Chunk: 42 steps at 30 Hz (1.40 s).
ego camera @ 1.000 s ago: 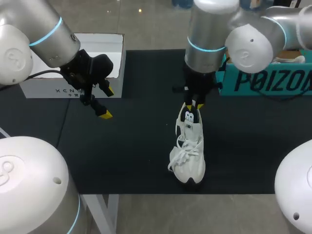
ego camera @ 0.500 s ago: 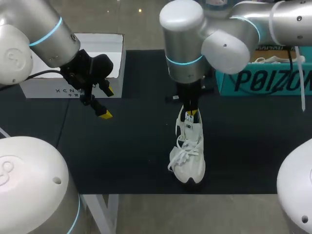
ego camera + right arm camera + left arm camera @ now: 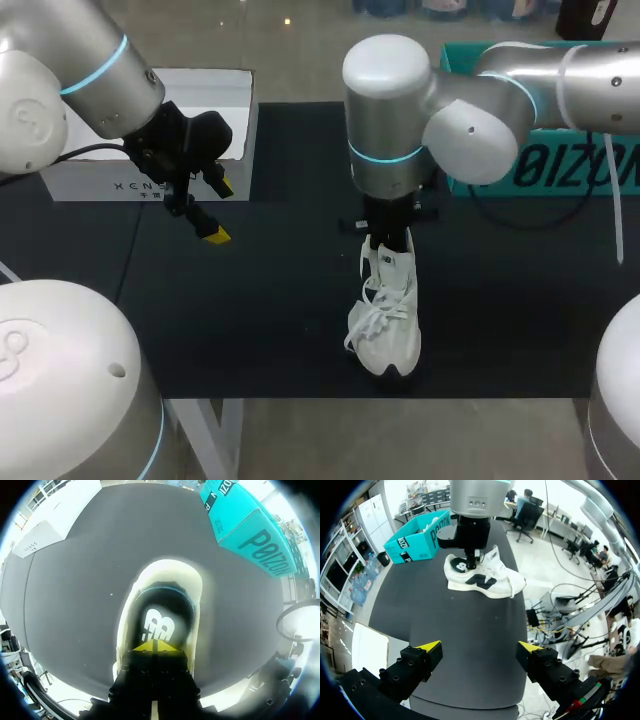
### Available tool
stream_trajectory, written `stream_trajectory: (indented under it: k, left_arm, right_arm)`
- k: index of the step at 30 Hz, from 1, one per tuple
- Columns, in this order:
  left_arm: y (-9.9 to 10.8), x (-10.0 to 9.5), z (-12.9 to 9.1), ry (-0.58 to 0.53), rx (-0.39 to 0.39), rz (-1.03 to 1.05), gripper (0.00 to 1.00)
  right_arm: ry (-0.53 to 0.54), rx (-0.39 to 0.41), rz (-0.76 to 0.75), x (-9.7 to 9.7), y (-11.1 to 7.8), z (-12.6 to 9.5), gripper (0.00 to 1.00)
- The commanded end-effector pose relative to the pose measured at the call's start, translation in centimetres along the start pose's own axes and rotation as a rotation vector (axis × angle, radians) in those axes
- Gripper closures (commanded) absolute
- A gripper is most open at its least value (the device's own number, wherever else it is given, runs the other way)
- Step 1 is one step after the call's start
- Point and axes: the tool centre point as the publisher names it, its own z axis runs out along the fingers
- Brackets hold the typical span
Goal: Take the shoe out of the shoebox, open the shoe tongue, remove and reinsert the insole, then place the shoe into the shoebox
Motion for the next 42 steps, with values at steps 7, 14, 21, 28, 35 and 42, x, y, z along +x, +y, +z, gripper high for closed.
stream_trajectory:
  k: [7, 14, 21, 28, 35, 42]
  left_arm:
    - [0.0, 0.0, 0.0, 0.000, -0.004, 0.000, 0.00]
    - [0.0, 0.0, 0.0, 0.000, -0.004, 0.000, 0.00]
    - [0.0, 0.0, 0.0, 0.000, -0.004, 0.000, 0.00]
    - [0.0, 0.0, 0.0, 0.000, -0.004, 0.000, 0.00]
    - [0.0, 0.0, 0.0, 0.000, -0.004, 0.000, 0.00]
    - [0.0, 0.0, 0.0, 0.000, -0.004, 0.000, 0.00]
  right_arm:
    - [0.017, -0.020, 0.020, -0.2, 0.7, 0.7, 1.00]
    - [-0.014, -0.088, 0.004, -0.7, 2.2, -2.2, 1.00]
    - [-0.017, -0.101, 0.002, -0.9, 3.1, -1.8, 1.00]
    - [0.005, -0.060, -0.004, -0.2, 2.3, 1.4, 1.00]
    - [0.017, -0.025, -0.008, 0.2, 1.4, 4.0, 1.00]
    - [0.024, -0.004, -0.006, -0.1, 1.1, 4.3, 1.00]
